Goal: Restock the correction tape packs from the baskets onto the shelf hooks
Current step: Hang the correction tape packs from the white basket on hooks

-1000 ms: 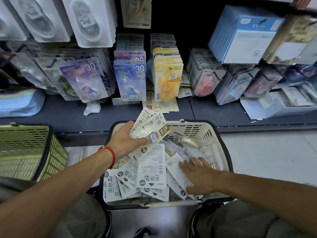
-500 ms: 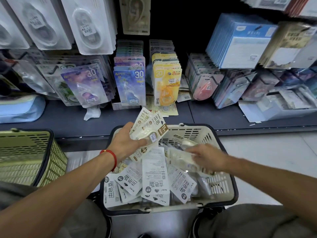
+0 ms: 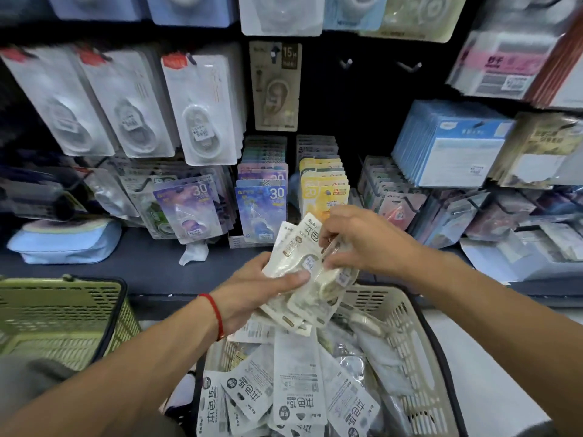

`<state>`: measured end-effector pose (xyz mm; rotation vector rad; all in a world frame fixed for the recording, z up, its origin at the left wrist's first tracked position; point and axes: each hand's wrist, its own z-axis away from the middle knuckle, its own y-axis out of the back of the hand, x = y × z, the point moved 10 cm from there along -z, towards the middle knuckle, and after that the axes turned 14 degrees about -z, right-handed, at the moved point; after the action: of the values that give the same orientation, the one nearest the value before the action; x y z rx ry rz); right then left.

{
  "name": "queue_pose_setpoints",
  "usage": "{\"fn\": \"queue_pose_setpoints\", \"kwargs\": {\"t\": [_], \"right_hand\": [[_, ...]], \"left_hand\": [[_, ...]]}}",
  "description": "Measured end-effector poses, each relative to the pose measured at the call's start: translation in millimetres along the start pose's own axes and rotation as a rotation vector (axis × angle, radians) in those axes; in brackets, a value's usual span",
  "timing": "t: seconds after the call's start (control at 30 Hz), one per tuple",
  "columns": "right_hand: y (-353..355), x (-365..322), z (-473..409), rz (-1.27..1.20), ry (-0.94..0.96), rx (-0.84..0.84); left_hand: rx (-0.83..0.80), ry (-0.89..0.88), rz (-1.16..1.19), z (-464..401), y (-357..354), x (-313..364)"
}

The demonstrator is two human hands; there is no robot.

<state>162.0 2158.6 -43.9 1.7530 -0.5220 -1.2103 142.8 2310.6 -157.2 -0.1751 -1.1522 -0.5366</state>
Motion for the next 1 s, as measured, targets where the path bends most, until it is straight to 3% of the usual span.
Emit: {"fn": "queue_pose_setpoints", "kwargs": {"t": [0.13,0.27,0.4,0.43,0.5,0.6,0.7,0.87,1.0], "right_hand": [[27,-19,-24,-0.129,0.148,0.137],[73,-38,-30,-0.139,0.291,0.477],[102,-9,-12,-0.445,-0.012,0.926],[92,2,-12,-0.592,-0.115,0.933],[57,9,-26,-0.910,-0.239,0.752],[26,-15,-52,-0.979,-0.135,0.488],[31,-29,-61,-1.034,-0.034,0.542],[50,-28,-59,-1.003,0.002,0.766],[53,-30,-65,-1.048,0.020,0.762]], "left_hand": [[0.146,-0.106,-0.009,3,27,36],[0.229,-0.227,0.024,12,60,86],[0.261,-0.374,0.032,23,86,134],[0.296,-0.399,0.042,25,93,141],[0.353,-0.439,0.082,27,102,149],[0.379,-0.460,0.126,28,105,149],[0.410,-0.472,0.151,30,114,146],[0.660,-0.539,0.171,51,157,144],[0.794,-0.610,0.132,70,178,147]]}}
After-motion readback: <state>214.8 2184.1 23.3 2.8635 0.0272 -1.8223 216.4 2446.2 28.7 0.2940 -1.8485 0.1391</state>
